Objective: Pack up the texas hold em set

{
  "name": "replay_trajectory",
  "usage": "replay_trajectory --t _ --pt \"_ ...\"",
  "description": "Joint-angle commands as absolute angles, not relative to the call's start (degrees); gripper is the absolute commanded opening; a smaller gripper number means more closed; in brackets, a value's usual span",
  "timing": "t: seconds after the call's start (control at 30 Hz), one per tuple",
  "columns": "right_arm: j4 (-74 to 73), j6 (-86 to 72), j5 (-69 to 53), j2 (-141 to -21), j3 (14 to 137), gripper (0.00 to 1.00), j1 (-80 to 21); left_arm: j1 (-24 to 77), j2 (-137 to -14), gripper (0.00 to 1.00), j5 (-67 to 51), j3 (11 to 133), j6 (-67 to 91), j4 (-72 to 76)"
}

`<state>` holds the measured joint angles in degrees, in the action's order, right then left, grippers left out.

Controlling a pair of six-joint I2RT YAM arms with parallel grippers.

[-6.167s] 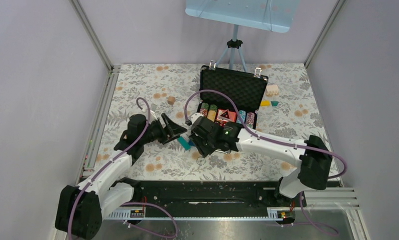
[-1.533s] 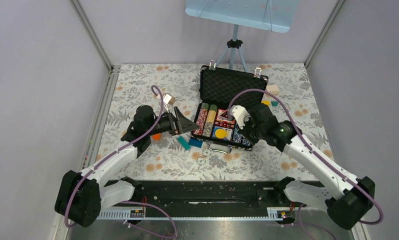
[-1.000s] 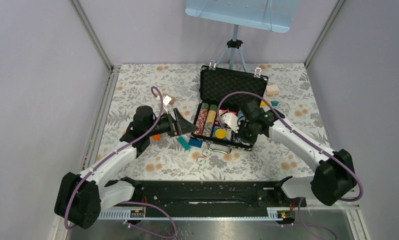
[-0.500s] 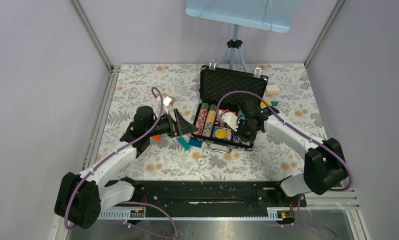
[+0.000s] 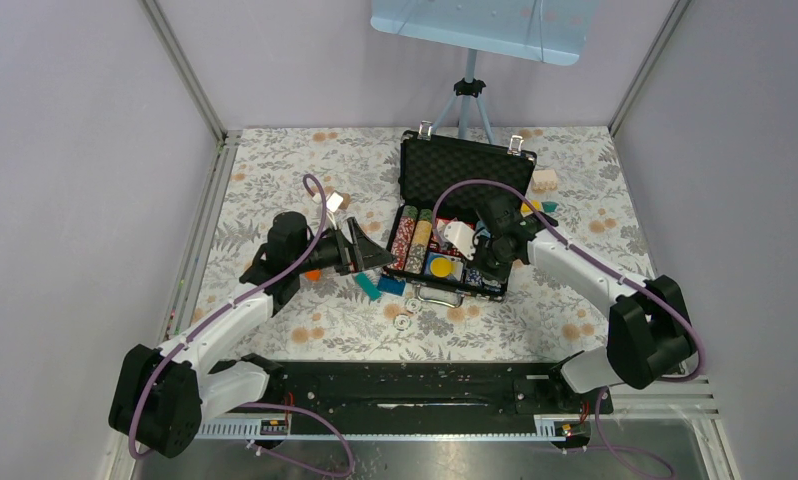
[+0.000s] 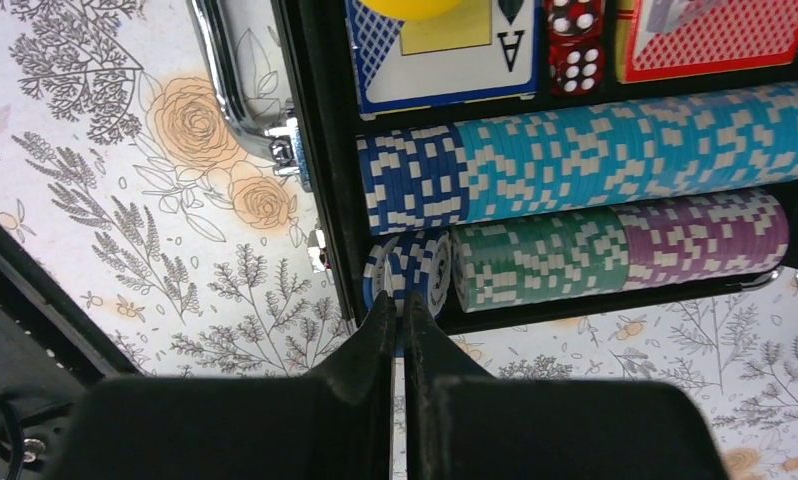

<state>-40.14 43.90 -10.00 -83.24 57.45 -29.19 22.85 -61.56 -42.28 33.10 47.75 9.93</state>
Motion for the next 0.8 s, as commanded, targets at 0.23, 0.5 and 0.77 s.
replay_trajectory --t 0.23,0.5,0.77 --pt "-35.71 46.05 -1.89 -82.09 56.66 0.0 -28.74 22.5 -61.0 0.91 -42.28 35.55 46.84 11.61" --pt "-34.7 44.92 -3.03 -81.49 55.67 0.0 -28.73 22.5 -61.04 0.91 -42.39 35.44 46.91 11.59" --pt "-32.78 43.99 -1.43 -75.77 55.99 0.0 -28.83 22.5 -60.8 0.91 -42.19 35.53 46.68 11.26"
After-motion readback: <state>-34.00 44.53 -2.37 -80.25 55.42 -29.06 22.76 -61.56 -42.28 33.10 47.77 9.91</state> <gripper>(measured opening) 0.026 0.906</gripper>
